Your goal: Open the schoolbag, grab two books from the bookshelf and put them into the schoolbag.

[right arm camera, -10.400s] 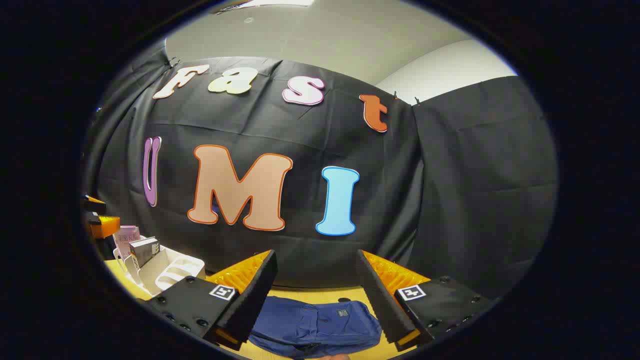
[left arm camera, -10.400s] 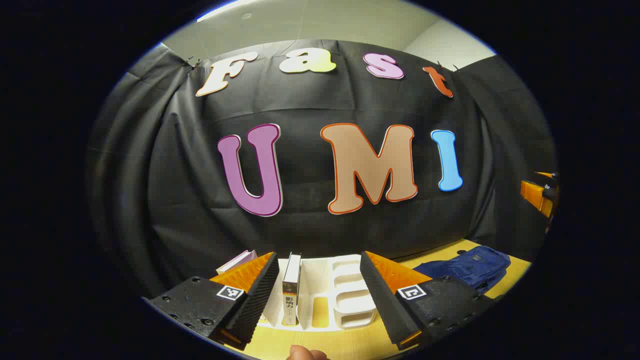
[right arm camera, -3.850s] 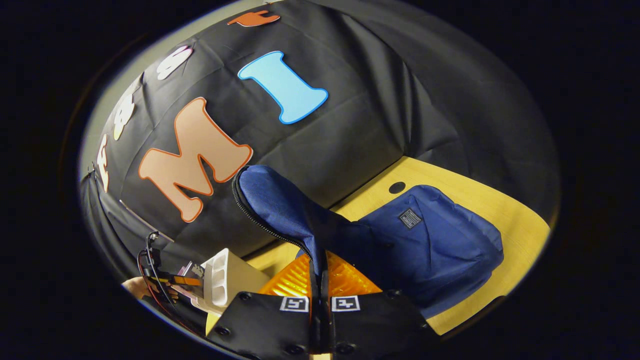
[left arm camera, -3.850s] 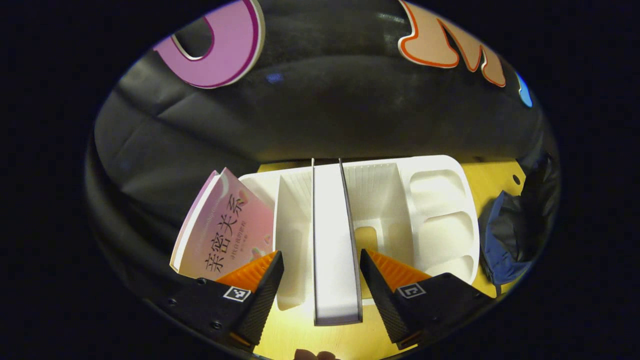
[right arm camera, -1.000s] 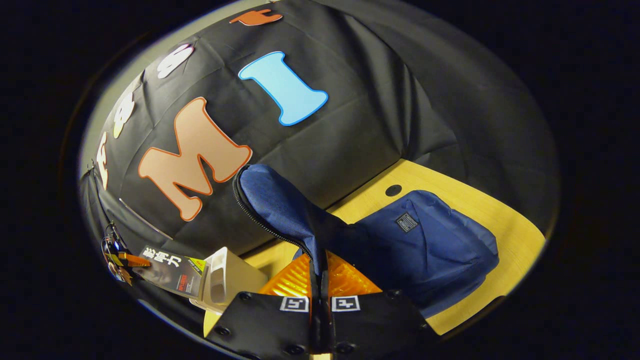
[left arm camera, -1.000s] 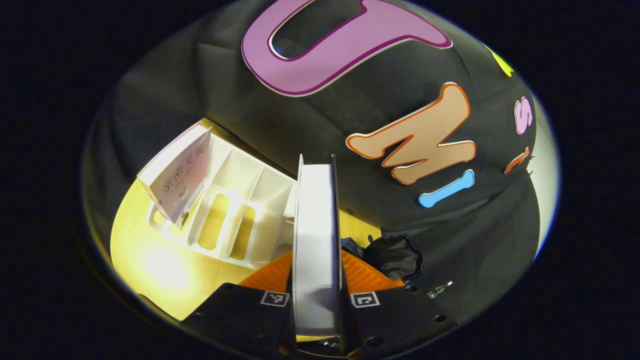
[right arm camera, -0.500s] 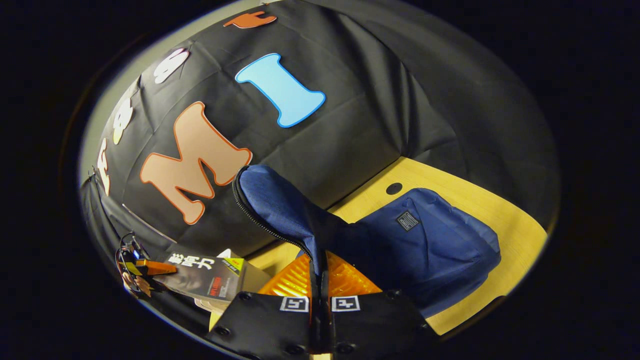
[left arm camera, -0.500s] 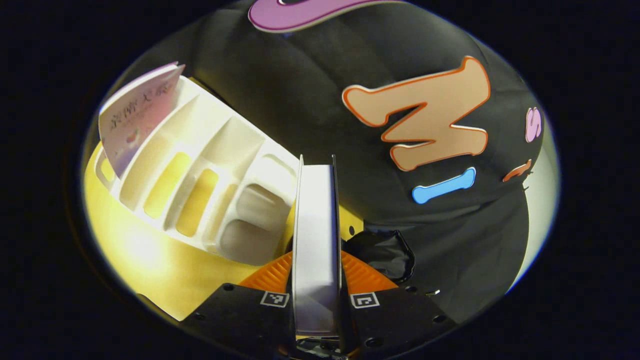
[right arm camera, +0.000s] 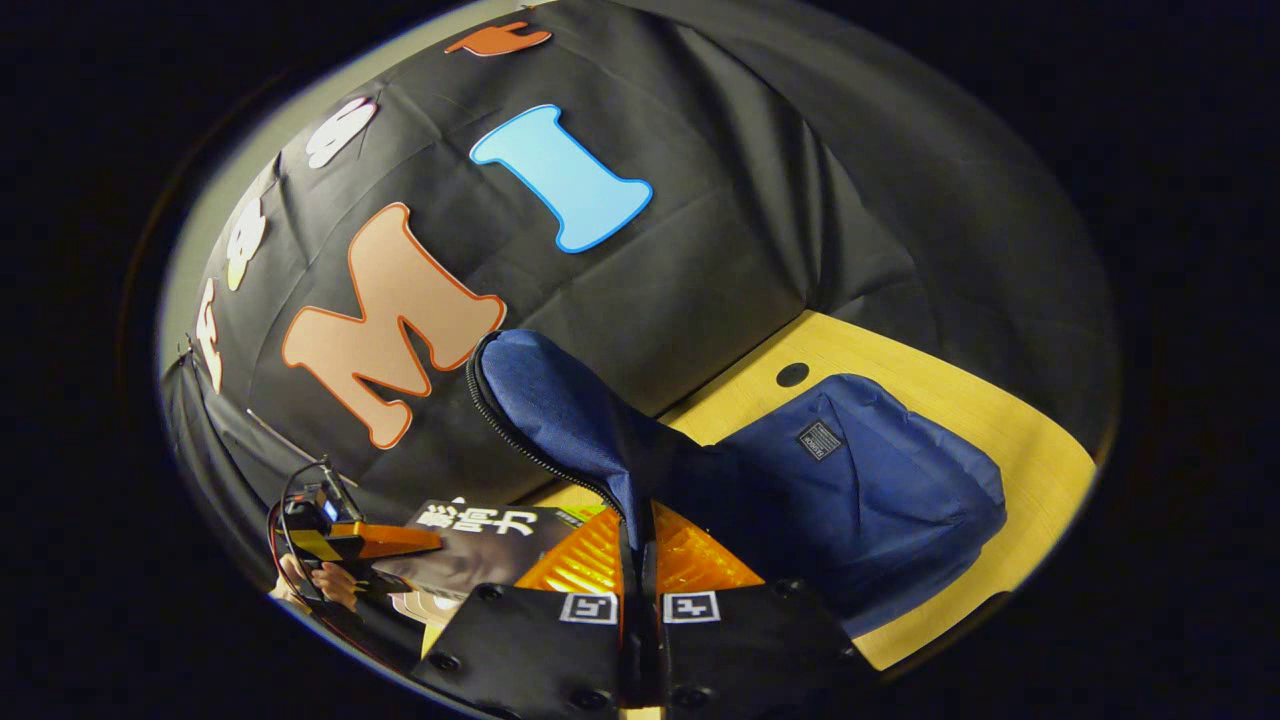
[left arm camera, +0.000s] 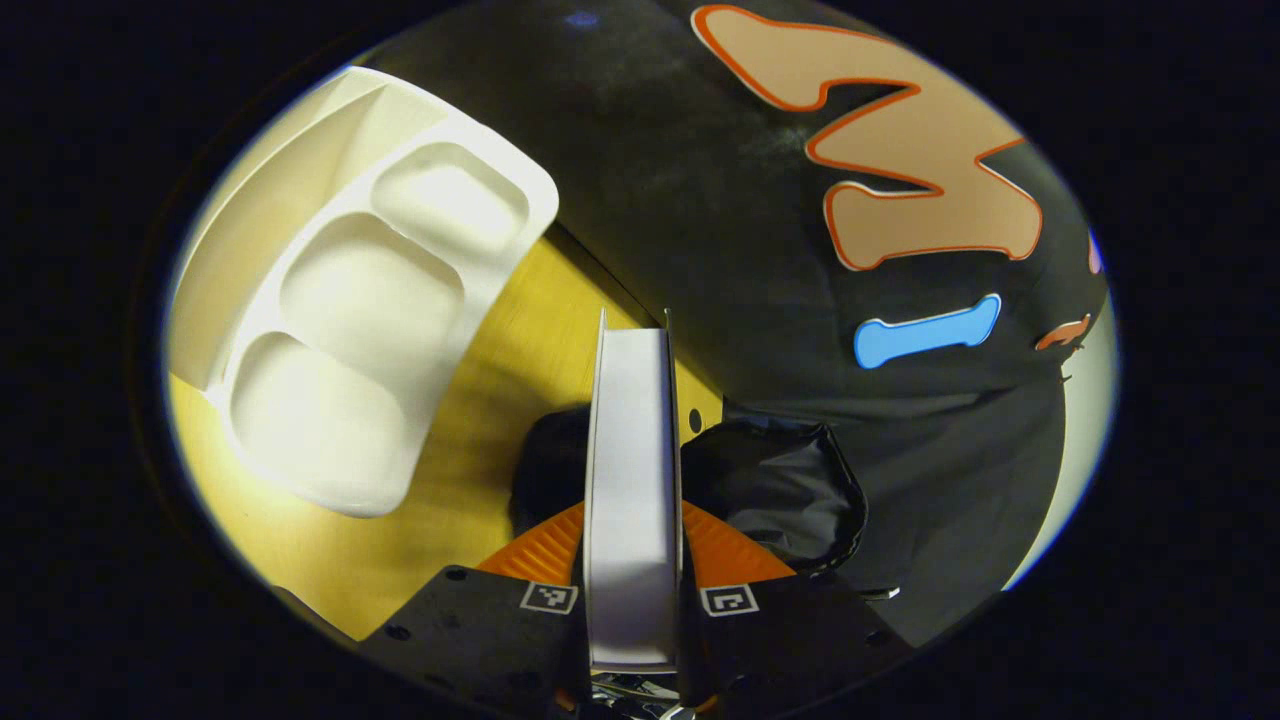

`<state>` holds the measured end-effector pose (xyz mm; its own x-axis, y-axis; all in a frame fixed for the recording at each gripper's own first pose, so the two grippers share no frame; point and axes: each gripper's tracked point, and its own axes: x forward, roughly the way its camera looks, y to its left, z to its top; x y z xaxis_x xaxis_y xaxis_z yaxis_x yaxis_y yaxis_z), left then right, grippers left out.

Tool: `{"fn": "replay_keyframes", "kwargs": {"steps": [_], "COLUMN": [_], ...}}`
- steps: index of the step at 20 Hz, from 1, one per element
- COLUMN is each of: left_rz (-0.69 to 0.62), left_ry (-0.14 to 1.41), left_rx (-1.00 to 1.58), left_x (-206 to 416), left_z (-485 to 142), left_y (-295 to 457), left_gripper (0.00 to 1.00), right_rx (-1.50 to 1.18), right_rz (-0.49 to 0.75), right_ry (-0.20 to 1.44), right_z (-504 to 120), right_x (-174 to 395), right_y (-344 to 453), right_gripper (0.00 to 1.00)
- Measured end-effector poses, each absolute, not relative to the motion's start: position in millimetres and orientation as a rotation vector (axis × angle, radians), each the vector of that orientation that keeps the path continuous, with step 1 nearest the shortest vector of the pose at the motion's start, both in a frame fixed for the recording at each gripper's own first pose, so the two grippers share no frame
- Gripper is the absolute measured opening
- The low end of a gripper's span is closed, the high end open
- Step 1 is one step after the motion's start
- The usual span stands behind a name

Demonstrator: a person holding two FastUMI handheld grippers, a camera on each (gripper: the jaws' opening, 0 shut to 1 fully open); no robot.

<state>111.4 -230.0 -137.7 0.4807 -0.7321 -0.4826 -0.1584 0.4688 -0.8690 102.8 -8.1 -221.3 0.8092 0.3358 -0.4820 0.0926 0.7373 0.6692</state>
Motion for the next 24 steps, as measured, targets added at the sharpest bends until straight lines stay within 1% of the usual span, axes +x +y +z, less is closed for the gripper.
{"fn": "replay_keyframes", "kwargs": {"steps": [4,11,16,20,21,22,24], "left_rz": [-0.452,-0.489,-0.546,-0.555,-0.56,-0.564,-0.579], "left_ry": [1.082,1.108,1.125,1.134,1.134,1.132,1.128], "left_rx": [-1.025,-1.045,-1.11,-1.137,-1.155,-1.164,-1.18], "left_x": [112,109,100,97,95,95,93], "left_z": [-151,-165,-178,-193,-194,-195,-197], "left_y": [-269,-324,-367,-395,-401,-406,-415], "left_gripper": [0.3,0.3,0.3,0.3,0.31,0.3,0.31], "right_rx": [0.722,0.722,0.718,0.7,0.701,0.7,0.701], "right_rz": [0.15,0.163,0.183,0.205,0.21,0.215,0.224], "right_ry": [0.63,0.63,0.636,0.635,0.634,0.633,0.631], "right_z": [-222,-221,-218,-213,-211,-210,-209], "right_x": [100,100,103,105,105,106,105], "right_y": [-5,-5,-2,0,1,1,2], "right_gripper": [0.03,0.03,0.03,0.02,0.02,0.02,0.02]}}
